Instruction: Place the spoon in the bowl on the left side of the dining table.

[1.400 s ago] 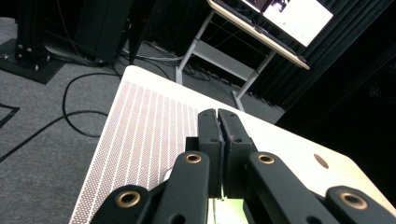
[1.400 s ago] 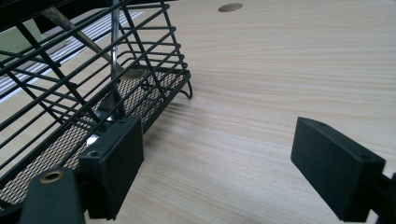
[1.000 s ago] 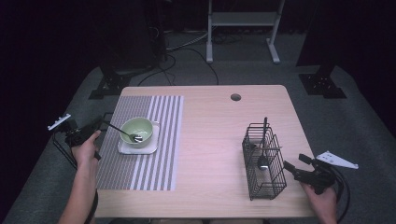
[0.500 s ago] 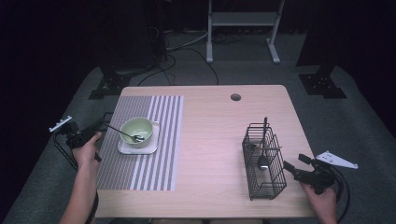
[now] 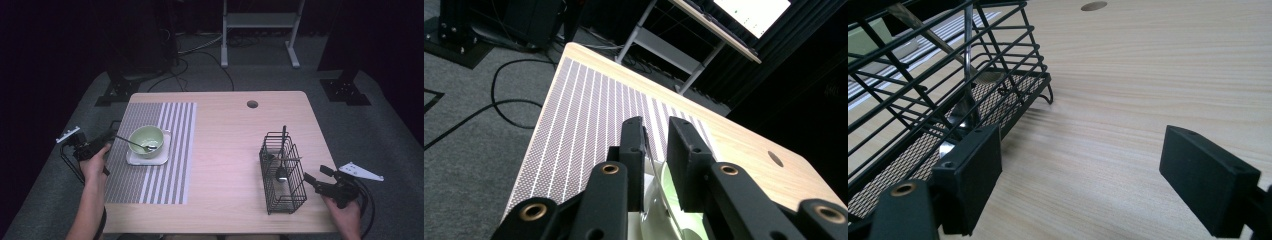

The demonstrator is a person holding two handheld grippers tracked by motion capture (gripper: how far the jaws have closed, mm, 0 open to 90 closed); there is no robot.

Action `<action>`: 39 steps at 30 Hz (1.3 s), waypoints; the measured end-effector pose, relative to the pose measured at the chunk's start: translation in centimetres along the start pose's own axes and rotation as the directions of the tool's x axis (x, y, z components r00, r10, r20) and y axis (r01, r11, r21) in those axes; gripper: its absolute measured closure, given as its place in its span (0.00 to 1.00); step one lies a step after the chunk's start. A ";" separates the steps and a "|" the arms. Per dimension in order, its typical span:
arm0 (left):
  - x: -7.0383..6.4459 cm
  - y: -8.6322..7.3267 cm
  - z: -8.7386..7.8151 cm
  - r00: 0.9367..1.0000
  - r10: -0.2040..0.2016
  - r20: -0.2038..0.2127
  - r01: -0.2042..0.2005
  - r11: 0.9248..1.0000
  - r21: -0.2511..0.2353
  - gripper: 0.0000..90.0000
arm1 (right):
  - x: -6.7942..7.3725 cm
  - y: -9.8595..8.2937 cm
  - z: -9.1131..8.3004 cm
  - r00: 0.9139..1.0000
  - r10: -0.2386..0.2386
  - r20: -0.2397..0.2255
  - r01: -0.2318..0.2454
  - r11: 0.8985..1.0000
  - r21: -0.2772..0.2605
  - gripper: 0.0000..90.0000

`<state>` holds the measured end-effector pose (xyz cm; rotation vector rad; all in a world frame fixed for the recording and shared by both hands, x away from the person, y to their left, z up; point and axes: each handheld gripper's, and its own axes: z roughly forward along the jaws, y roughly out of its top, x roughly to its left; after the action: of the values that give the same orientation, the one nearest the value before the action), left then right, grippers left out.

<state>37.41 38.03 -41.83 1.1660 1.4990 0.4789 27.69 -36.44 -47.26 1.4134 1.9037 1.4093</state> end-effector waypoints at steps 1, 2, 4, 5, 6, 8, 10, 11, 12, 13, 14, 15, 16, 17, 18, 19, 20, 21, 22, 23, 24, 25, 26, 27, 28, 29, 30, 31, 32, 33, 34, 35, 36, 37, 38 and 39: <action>0.0 0.0 0.0 1.000 0.000 0.002 0.000 1.000 0.002 0.84 | 0.0 0.0 0.0 1.000 0.003 -0.001 -0.003 1.000 -0.001 0.18; 0.0 -0.1 -0.1 1.000 0.004 0.004 -0.004 1.000 0.003 0.84 | 0.0 0.0 0.0 1.000 0.003 -0.002 -0.003 1.000 -0.001 0.18; 0.0 -0.2 -0.1 1.000 0.004 0.003 -0.004 1.000 0.004 0.81 | 0.0 0.0 0.1 1.000 -0.002 -0.002 0.002 1.000 0.001 0.18; 0.0 -0.2 -0.1 1.000 0.010 0.003 -0.010 1.000 0.007 0.79 | 0.1 0.1 0.1 1.000 -0.004 -0.002 0.004 1.000 0.002 0.18; 0.0 -0.2 -0.2 1.000 0.014 0.003 -0.014 1.000 0.009 0.77 | 0.1 0.1 0.1 1.000 -0.005 -0.002 0.005 1.000 0.002 0.18; 0.0 -0.3 -0.2 1.000 0.021 0.000 -0.021 1.000 0.010 0.74 | 0.1 0.1 0.2 1.000 -0.003 -0.002 0.003 1.000 0.005 0.18; 0.1 -0.3 -0.4 1.000 0.020 0.000 -0.020 1.000 0.011 0.72 | 0.1 0.1 0.2 1.000 -0.003 -0.001 0.003 1.000 0.005 0.18; 0.2 -0.3 -0.5 1.000 0.022 -0.002 -0.022 1.000 0.011 0.70 | 0.1 0.1 0.2 1.000 -0.002 -0.002 0.002 1.000 0.003 0.18; 0.2 -0.4 -0.5 1.000 0.019 -0.002 -0.019 1.000 0.013 0.69 | 0.1 0.1 0.2 1.000 -0.003 -0.001 0.003 1.000 0.002 0.18; 0.3 -0.4 -0.6 1.000 0.021 0.002 -0.021 1.000 0.013 0.68 | 0.1 0.2 0.2 1.000 -0.006 -0.001 0.006 1.000 0.001 0.18; 0.3 -0.5 -0.7 1.000 0.023 0.003 -0.023 1.000 0.016 0.68 | 0.3 0.2 0.2 1.000 -0.010 -0.001 0.010 1.000 0.002 0.18; 0.3 -0.5 -0.8 1.000 0.027 0.005 -0.027 0.999 0.017 0.68 | 0.3 0.2 0.2 1.000 -0.010 -0.001 0.010 1.000 0.002 0.18; 0.3 -0.5 -0.9 0.999 0.034 0.004 -0.034 0.999 0.019 0.67 | 0.3 0.2 0.2 1.000 -0.014 0.001 0.014 1.000 0.004 0.18; 0.3 -0.6 -1.0 0.999 0.040 0.003 -0.040 0.999 0.018 0.67 | 0.3 0.2 0.2 1.000 -0.015 0.002 0.015 1.000 0.003 0.18; 0.3 -0.6 -1.1 0.999 0.044 0.003 -0.044 0.999 0.022 0.66 | 0.3 0.2 0.2 1.000 -0.013 0.003 0.013 1.000 0.002 0.18; 0.3 -0.6 -1.2 0.999 0.043 0.003 -0.043 0.999 0.021 0.65 | 0.3 0.2 0.2 1.000 -0.012 0.002 0.012 1.000 0.002 0.18; 0.3 -0.6 -1.3 0.999 0.045 0.003 -0.045 0.999 0.021 0.65 | 0.3 0.2 0.2 1.000 -0.011 0.002 0.011 1.000 0.003 0.18; 0.4 -0.7 -1.3 0.999 0.047 0.001 -0.047 0.999 0.020 0.64 | 0.3 0.2 0.2 1.000 -0.012 0.003 0.012 1.000 0.004 0.18; 0.4 -0.7 -1.4 0.999 0.044 0.003 -0.044 0.999 0.019 0.64 | 0.3 0.2 0.2 1.000 -0.012 0.003 0.012 1.000 0.004 0.18; 0.5 -0.7 -1.5 0.999 0.045 0.003 -0.045 0.999 0.019 0.63 | 0.3 0.2 0.2 1.000 -0.011 0.003 0.011 1.000 0.004 0.18; 0.5 -0.8 -1.6 0.999 0.045 0.004 -0.045 0.999 0.024 0.63 | 0.3 0.2 0.2 1.000 -0.012 0.003 0.012 1.000 0.003 0.18; 0.5 -0.9 -1.6 0.999 0.046 0.006 -0.046 0.999 0.025 0.63 | 0.3 0.2 0.2 1.000 -0.012 0.003 0.012 1.000 0.002 0.18; 0.5 -0.9 -1.6 0.999 0.045 0.006 -0.045 0.999 0.026 0.62 | 0.3 0.3 0.2 1.000 -0.013 0.003 0.013 1.000 0.002 0.18; 0.6 -1.0 -1.6 0.999 0.047 0.005 -0.048 0.998 0.029 0.62 | 0.3 0.3 0.2 1.000 -0.014 0.005 0.014 1.000 0.002 0.18; 0.6 -1.1 -1.6 0.999 0.047 0.006 -0.047 0.998 0.032 0.62 | 0.3 0.3 0.1 1.000 -0.014 0.005 0.014 1.000 0.001 0.18; 0.6 -1.1 -1.6 0.999 0.051 0.007 -0.051 0.998 0.035 0.62 | 0.3 0.3 0.1 1.000 -0.012 0.006 0.012 1.000 0.000 0.18; 0.5 -1.2 -1.6 0.999 0.050 0.006 -0.050 0.998 0.036 0.61 | 0.3 0.3 0.1 1.000 -0.011 0.007 0.011 1.000 -0.001 0.18; 0.6 -1.2 -1.5 0.999 0.053 0.007 -0.054 0.998 0.037 0.61 | 0.3 0.3 0.1 1.000 -0.011 0.007 0.011 1.000 -0.001 0.18; 0.5 -1.3 -1.5 0.998 0.057 0.009 -0.057 0.997 0.042 0.60 | 0.3 0.3 0.1 1.000 -0.013 0.006 0.013 1.000 0.000 0.18; 0.5 -1.3 -1.5 0.998 0.058 0.009 -0.059 0.997 0.043 0.60 | 0.3 0.3 0.1 1.000 -0.013 0.006 0.013 1.000 0.000 0.18; 0.5 -1.4 -1.5 0.998 0.060 0.009 -0.060 0.997 0.046 0.60 | 0.3 0.3 0.1 1.000 -0.012 0.006 0.012 1.000 0.000 0.18; 0.5 -1.4 -1.5 0.998 0.065 0.011 -0.065 0.997 0.050 0.59 | 0.3 0.3 0.1 1.000 -0.012 0.006 0.012 1.000 0.000 0.18; 0.4 -1.5 -1.6 0.998 0.058 0.016 -0.059 0.997 0.050 0.58 | 0.3 0.3 0.1 1.000 -0.011 0.007 0.011 1.000 -0.001 0.18; 0.3 -1.6 -1.6 0.998 0.061 0.024 -0.062 0.997 0.053 0.57 | 0.3 0.3 0.1 1.000 -0.010 0.007 0.010 1.000 -0.002 0.18; 0.2 -1.6 -1.7 0.998 0.061 0.026 -0.062 0.997 0.053 0.57 | 0.2 0.3 0.1 1.000 -0.009 0.007 0.009 1.000 -0.002 0.18; 0.1 -1.7 -1.7 0.997 0.069 0.031 -0.071 0.996 0.053 0.57 | 0.2 0.3 0.1 1.000 -0.009 0.007 0.009 1.000 -0.002 0.18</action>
<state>35.21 37.87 -42.71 1.2658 1.4577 0.4696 27.80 -36.18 -47.01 1.4057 1.9015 1.3997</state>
